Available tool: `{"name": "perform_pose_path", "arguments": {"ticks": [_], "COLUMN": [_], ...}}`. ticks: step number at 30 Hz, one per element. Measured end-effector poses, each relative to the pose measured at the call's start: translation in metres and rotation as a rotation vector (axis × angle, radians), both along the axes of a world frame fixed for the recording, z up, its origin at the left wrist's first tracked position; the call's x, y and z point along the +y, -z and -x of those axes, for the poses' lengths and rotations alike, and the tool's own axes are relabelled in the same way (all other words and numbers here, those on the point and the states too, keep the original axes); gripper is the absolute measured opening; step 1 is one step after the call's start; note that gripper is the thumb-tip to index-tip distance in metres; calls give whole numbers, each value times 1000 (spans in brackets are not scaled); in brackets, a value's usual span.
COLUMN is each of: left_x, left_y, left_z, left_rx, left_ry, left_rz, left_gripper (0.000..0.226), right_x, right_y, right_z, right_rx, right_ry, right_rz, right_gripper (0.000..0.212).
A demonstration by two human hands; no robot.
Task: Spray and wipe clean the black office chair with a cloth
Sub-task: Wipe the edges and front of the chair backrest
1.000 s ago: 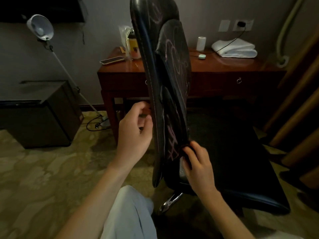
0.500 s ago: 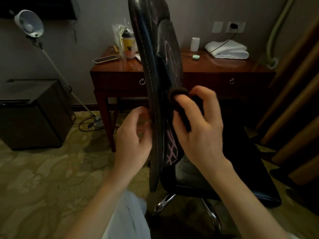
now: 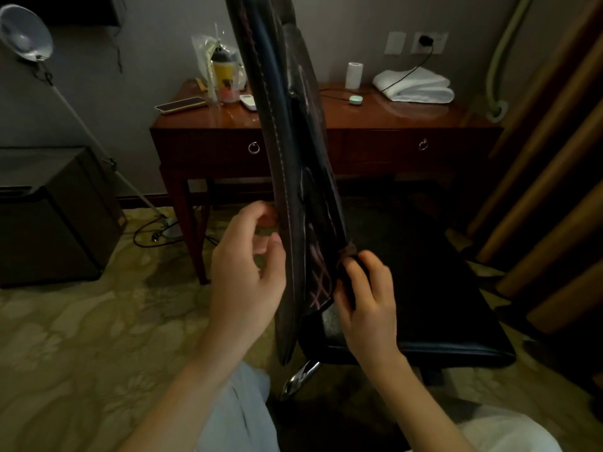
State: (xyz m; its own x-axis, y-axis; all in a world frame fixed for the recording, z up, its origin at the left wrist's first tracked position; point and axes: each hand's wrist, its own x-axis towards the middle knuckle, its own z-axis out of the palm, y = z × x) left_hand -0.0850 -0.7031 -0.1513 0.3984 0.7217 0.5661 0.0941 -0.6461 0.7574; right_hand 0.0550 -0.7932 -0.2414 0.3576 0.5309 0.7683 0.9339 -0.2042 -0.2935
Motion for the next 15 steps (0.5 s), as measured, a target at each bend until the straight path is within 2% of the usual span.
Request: {"name": "perform_pose_path", "arguments": {"ticks": [4,7,10,12,15], "left_x": [-2,-2,-1,0,-2], "left_y": [-2,-2,-1,-2,-4], "left_z": [-1,-1,0,-1,0], "left_rx": [8,18,1,-3,-19], "left_ry": [-36,-52,-25,-28,-7], "left_rz": [-29,-21,-10,-15,-11], "left_gripper": [32,35,34,32,29], "right_x": [-10,-19,-17,-8,13], "right_y": [41,43,2,-45,-108], "right_z": [3,8,17,21,23], "right_rx": [85,136,189,123,-40], "right_ry": [21,14,-56,-120,-142], "right_rz": [79,125,-44,-191,-292], "right_gripper": [36,39,32,29,24]}}
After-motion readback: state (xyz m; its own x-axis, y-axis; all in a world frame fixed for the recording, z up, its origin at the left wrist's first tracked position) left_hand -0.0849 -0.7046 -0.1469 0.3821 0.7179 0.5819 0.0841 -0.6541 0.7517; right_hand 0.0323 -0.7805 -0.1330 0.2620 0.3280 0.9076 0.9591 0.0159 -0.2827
